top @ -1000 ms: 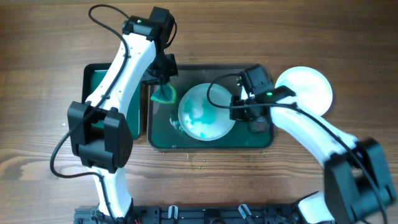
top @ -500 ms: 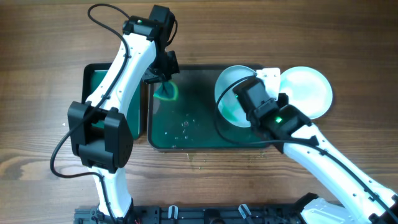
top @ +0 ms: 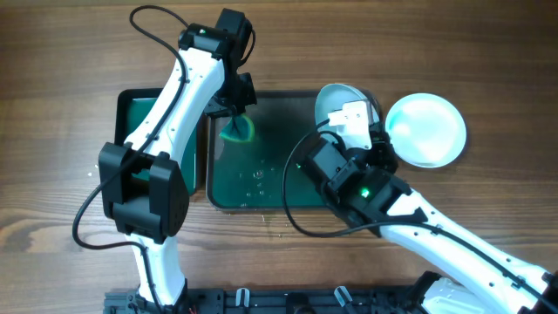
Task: Clean dirty plates on tray and stack at the side
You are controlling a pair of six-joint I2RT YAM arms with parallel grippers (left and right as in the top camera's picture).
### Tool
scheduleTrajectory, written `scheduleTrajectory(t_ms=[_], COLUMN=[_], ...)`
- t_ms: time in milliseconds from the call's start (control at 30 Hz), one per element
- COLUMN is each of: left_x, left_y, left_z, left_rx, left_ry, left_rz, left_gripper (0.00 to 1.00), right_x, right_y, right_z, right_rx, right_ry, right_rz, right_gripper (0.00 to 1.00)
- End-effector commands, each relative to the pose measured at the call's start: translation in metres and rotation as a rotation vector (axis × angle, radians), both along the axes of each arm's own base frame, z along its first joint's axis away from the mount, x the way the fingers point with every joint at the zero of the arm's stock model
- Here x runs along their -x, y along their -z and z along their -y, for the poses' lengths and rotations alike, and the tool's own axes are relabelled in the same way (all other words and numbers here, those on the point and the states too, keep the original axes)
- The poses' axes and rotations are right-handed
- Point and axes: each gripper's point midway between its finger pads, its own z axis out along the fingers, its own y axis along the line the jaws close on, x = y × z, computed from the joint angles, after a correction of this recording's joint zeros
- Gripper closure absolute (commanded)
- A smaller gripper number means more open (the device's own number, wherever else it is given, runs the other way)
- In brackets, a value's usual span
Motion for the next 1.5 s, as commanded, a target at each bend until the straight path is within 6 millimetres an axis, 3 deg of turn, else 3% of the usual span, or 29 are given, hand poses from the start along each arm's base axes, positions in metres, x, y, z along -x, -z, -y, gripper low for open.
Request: scheduleTrajectory(t_ms=[0,300,533,700,833,967,1067,1167,1233,1267,1467], left_x=[-0.003,-0.003,-0.003,-0.002,0.013,0.03,0.04,0.038,0.035,0.035,0.039], left_y=[-0.014,-0.014,-0.014,-0.014,-0.02,-0.044,-0.065,-0.068,-0.059,-0.046,0.023], left_z=[0.004,0.004,0.003,-0.003,-0.024,-0.049,-0.075,-0.1,-0.118,-0.133,-0.171], left_rx=[0.026,0.026,0.025,-0.007,-0.104,-0.145,-0.156,-0.16,-0.162,-0.16,-0.141], left_ry=[-0.012,-0.011,-0.011,-0.011,-0.017,0.023,0.022,0.024,0.028,0.051,0.088], left_rz=[0.036,0.036,0.036,0.034,0.0,-0.013,-0.005,-0.006,-0.018,-0.033,-0.072], left_gripper=[0.96,0.96,0.96,0.96,0.96,0.96,0.96,0.96,0.96,0.96,0.96], right_x=[0.001,0.007,0.007,0.0,0.001,0.004,-0.005,-0.014,-0.019,-0.023,-0.03], right_y=[-0.033,-0.065,-0.065,-0.039,0.006,0.05,0.062,0.065,0.065,0.064,0.063], right_z=[0.004,-0.007,-0.009,-0.028,-0.051,-0.065,-0.064,-0.05,-0.041,-0.032,-0.014], right_rx=[0.126,0.235,0.231,0.089,-0.193,-0.542,-0.737,-0.88,-0.928,-0.959,-0.981], right_ry=[0.023,0.045,0.04,-0.072,-0.163,-0.17,-0.179,-0.157,-0.166,-0.17,-0.144], right_rz=[0.096,0.203,0.203,0.127,-0.03,-0.257,-0.371,-0.428,-0.445,-0.45,-0.437], right_gripper=[0.96,0.96,0.96,0.96,0.96,0.96,0.96,0.95,0.96,0.96,0.96])
